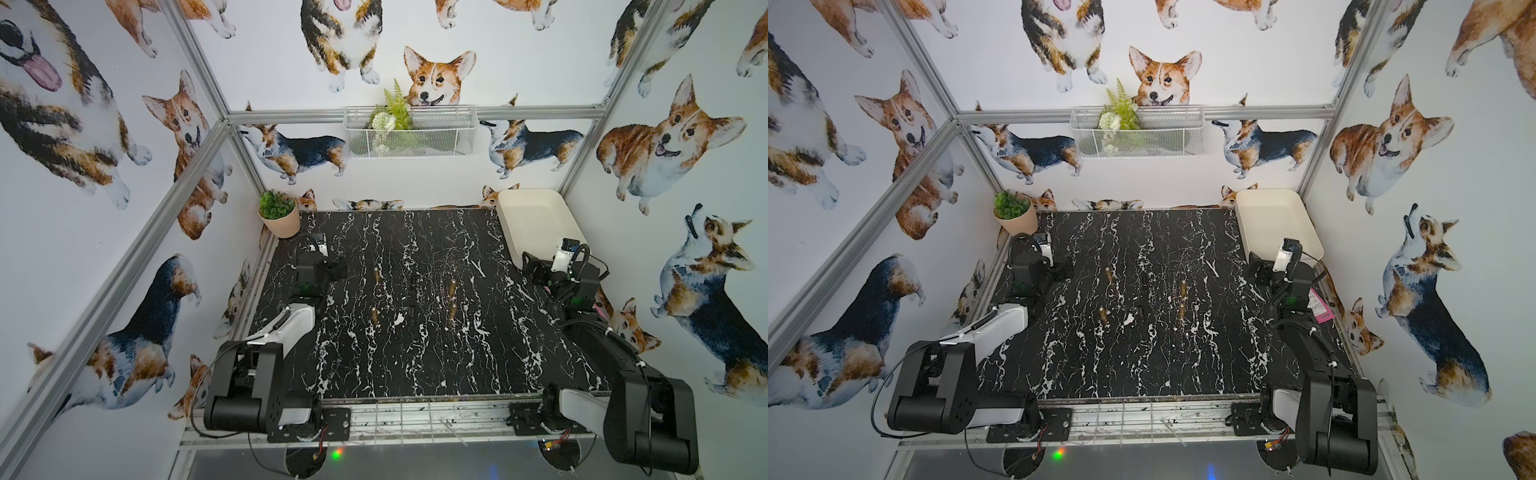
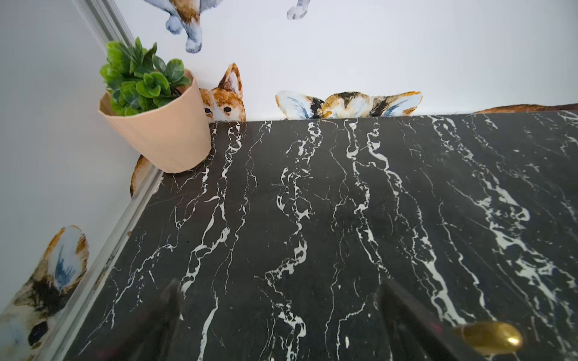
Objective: Open the lipstick cap
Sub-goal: Pick up the lipstick at the center of the board.
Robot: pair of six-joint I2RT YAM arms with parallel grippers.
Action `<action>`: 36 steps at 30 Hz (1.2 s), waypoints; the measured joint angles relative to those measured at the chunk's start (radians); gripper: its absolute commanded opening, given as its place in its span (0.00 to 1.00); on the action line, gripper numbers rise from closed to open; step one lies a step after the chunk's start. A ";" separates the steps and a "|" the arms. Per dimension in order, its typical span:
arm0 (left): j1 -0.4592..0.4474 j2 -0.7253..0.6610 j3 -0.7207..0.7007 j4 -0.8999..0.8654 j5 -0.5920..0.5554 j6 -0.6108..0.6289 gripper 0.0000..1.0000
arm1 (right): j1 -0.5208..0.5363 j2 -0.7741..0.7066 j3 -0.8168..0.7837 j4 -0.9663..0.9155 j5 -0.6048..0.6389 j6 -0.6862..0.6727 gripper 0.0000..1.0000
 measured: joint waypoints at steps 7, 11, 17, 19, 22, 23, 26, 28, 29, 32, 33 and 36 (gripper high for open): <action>-0.108 -0.016 0.312 -0.427 -0.023 -0.057 1.00 | -0.016 0.016 0.002 -0.016 -0.047 0.252 1.00; -0.145 0.046 0.478 -0.650 -0.031 -0.099 0.99 | -0.023 0.029 0.085 -0.092 -0.090 0.354 1.00; -0.217 0.119 0.626 -0.889 -0.013 -0.161 0.95 | -0.025 0.028 0.167 -0.219 -0.130 0.451 1.00; -0.237 0.171 0.690 -0.951 -0.013 -0.182 0.98 | -0.025 0.027 0.177 -0.272 -0.150 0.476 1.00; -0.267 0.245 0.755 -1.015 0.002 -0.212 0.90 | -0.024 0.002 0.184 -0.322 -0.187 0.496 1.00; -0.276 0.267 0.771 -1.034 0.004 -0.220 0.87 | -0.023 -0.012 0.184 -0.336 -0.201 0.495 1.00; -0.298 0.350 0.819 -1.071 0.015 -0.239 0.84 | 0.002 -0.078 0.185 -0.384 -0.231 0.486 1.00; -0.310 0.394 0.840 -1.096 0.017 -0.251 0.79 | 0.024 -0.108 0.192 -0.423 -0.246 0.470 1.00; -0.315 0.413 0.853 -1.108 0.023 -0.255 0.77 | 0.039 -0.121 0.197 -0.450 -0.248 0.455 1.00; -0.326 0.475 0.898 -1.128 0.035 -0.269 0.77 | 0.070 -0.154 0.212 -0.520 -0.255 0.432 1.00; -0.326 0.494 0.909 -1.131 0.040 -0.272 0.77 | 0.076 -0.164 0.215 -0.537 -0.257 0.431 1.00; -0.326 0.543 0.943 -1.152 0.040 -0.276 0.77 | 0.097 -0.208 0.216 -0.589 -0.272 0.414 0.98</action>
